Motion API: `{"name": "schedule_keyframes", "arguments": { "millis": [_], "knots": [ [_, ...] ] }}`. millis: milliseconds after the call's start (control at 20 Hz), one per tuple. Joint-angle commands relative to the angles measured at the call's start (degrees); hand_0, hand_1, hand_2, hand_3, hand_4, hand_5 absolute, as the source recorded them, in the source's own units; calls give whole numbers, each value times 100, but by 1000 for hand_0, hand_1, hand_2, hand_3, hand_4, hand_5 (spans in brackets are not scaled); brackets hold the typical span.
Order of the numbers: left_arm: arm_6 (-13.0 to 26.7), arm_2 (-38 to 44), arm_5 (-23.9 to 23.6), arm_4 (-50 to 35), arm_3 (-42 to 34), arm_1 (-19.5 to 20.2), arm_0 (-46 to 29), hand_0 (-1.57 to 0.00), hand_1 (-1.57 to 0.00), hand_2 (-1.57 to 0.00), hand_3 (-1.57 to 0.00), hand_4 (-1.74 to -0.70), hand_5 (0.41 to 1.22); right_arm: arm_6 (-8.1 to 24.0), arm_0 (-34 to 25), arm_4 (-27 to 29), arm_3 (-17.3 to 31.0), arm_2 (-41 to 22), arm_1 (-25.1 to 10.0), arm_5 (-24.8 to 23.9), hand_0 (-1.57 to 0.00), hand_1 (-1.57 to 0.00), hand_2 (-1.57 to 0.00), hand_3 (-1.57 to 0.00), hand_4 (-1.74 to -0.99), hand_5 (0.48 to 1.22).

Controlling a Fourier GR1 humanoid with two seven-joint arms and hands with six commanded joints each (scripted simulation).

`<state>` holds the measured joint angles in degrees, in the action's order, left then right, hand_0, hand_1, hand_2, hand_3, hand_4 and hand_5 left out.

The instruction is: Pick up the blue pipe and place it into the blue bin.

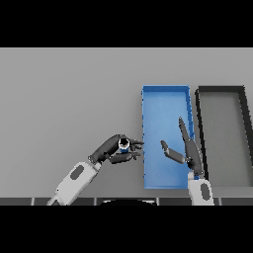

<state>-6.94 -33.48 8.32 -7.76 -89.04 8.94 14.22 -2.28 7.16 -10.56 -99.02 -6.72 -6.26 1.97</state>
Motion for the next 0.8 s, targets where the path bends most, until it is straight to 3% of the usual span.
{"name": "schedule_keyframes", "arguments": {
  "millis": [0, 100, 250, 500, 600, 750],
  "knots": [
    [112, -5, -11, -11, -87, 28, 11, -1556, -1558, -1559, -1486, -1736, 1216, -37, -3, 0, -24, 11, -35, 12, 1, 1, 1, 1, -1144, 601],
    [360, -21, -37, -10, -120, 12, 110, -1561, -1563, -1563, -1493, -1738, 1218, -177, 134, -55, -130, -31, -62, 19, 1, 1, 1, 1, -1136, 604],
    [480, -66, -53, 44, -210, 51, 138, -1566, -1567, -1567, -1496, -1739, 1219, -133, 104, -50, -102, -6, -25, -35, 1, 1, 1, 1, -1127, 605],
    [520, -120, -50, 99, -173, 45, 118, -1569, -1570, -1570, -1495, -1740, 1219, -77, 417, -12, -273, -7, 69, -108, 1, 1, 1, 1, -1176, 605],
    [529, -94, -69, 121, -67, 18, 162, -1570, -1570, -1570, -1495, -1741, 1220, -298, 377, 483, -476, 92, -14, 213, 1, 1, 1, 1, -1196, 622],
    [448, -117, -34, 83, -162, 43, 120, -1570, -1571, -1571, -1496, -1741, 1220, -49, 150, 1698, -1013, 170, -376, 1090, 1, 1, 1, 1, -1231, 572]
  ]
}}
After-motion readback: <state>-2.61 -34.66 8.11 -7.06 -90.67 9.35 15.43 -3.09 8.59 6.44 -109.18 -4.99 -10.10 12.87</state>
